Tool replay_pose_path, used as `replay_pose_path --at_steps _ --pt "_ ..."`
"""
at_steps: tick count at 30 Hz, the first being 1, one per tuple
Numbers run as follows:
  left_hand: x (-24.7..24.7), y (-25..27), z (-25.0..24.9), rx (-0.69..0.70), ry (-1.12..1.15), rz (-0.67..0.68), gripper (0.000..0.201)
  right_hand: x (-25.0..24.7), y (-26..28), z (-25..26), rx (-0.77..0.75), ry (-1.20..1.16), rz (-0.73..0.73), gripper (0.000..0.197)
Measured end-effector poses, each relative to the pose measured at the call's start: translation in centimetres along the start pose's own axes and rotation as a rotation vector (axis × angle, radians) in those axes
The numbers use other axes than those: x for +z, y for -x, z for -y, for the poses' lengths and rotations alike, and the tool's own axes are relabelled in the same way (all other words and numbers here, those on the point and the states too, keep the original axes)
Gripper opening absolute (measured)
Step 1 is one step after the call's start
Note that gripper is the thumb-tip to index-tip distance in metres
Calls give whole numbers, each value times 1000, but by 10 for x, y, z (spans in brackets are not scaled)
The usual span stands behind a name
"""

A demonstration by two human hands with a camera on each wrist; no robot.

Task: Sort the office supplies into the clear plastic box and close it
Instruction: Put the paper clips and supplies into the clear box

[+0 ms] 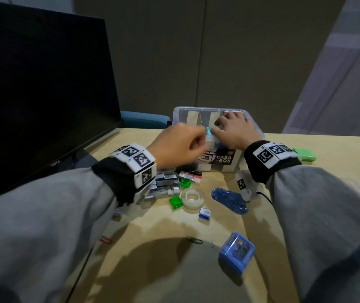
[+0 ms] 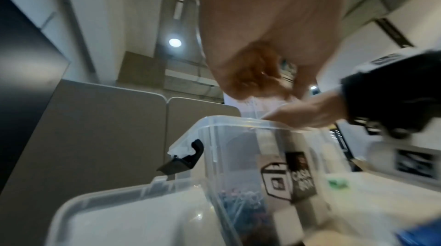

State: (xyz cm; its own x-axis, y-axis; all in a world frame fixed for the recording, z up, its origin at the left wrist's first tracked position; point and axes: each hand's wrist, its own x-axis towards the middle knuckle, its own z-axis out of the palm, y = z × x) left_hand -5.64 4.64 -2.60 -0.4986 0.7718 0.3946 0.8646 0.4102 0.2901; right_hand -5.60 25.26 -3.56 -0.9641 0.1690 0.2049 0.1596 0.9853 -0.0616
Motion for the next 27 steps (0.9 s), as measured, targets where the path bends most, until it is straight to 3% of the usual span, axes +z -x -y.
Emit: replay_pose_path --at_steps 3,5,7,13,17,23,25,27 --pt "5 30 -12 60 -13 519 10 -2 1 1 -1 15 20 48" --pt "18 49 -20 108 -24 687 16 -3 1 1 0 28 31 49" --pt "31 60 -27 145 -32 764 21 -3 2 2 1 32 41 49" --pt "48 63 -40 179 -134 847 15 -6 4 4 -5 38 73 47" --pt "51 63 -46 131 -100 903 13 -8 4 6 7 46 92 48" --pt "53 61 -44 39 -28 1012 12 -9 6 9 10 59 131 70" --pt "49 60 -43 54 5 999 7 -8 4 8 10 64 135 79" --pt "37 51 -38 36 66 867 5 -8 5 8 28 44 141 72"
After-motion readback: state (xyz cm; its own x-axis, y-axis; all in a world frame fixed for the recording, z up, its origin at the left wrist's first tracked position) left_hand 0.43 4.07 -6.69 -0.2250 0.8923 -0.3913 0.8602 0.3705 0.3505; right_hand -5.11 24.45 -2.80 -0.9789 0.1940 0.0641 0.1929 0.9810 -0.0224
